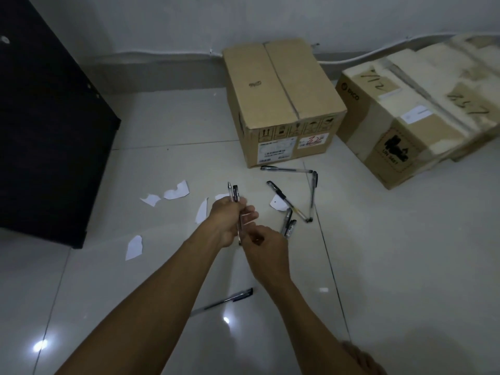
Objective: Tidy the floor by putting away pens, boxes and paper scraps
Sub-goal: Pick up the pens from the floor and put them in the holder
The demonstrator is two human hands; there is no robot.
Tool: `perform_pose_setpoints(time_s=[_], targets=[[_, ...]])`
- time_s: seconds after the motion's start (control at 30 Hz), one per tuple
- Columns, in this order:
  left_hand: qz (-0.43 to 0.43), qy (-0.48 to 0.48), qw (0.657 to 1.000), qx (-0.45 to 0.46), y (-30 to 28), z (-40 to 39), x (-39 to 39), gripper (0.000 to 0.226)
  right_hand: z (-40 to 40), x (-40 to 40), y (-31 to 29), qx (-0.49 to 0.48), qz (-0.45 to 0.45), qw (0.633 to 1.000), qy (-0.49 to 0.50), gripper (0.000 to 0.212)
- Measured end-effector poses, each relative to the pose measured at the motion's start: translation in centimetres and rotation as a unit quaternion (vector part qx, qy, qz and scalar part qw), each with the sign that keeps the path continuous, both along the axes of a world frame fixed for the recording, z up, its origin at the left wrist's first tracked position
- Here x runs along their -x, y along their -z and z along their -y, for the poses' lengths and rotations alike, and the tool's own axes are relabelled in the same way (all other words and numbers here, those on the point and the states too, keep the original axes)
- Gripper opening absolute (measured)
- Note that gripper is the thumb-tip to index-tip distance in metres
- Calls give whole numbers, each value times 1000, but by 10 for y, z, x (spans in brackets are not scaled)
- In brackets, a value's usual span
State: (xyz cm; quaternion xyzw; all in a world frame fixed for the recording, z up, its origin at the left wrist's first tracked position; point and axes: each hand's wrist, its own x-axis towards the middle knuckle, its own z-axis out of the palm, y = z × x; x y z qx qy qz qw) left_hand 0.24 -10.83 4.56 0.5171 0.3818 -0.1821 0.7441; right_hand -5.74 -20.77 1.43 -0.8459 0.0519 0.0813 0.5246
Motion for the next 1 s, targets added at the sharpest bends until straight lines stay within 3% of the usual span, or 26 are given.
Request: perform_pose_setpoints(time_s=[0.1, 0.17, 0.37, 0.73, 0.87, 1.0], targets=[[10, -2, 1000, 8, -1, -4, 0, 7, 18, -5, 1, 60, -34, 990, 126, 16], [14, 9, 1000, 18, -3, -7, 2, 8, 33, -6, 7, 137, -68, 975, 160, 20], [29, 16, 999, 26, -2, -7, 8, 12, 53, 3, 30, 226, -190, 953, 73, 23], [31, 19, 999, 29, -2, -8, 10, 25, 53, 5, 34, 289, -167, 941, 48, 28], [35, 9, 998, 44, -3, -9, 13, 21, 59, 2, 32, 239, -160, 955, 77, 20], [30, 33, 997, 64, -5, -9, 13, 19, 54, -6, 15, 81, -119, 982, 121, 5]])
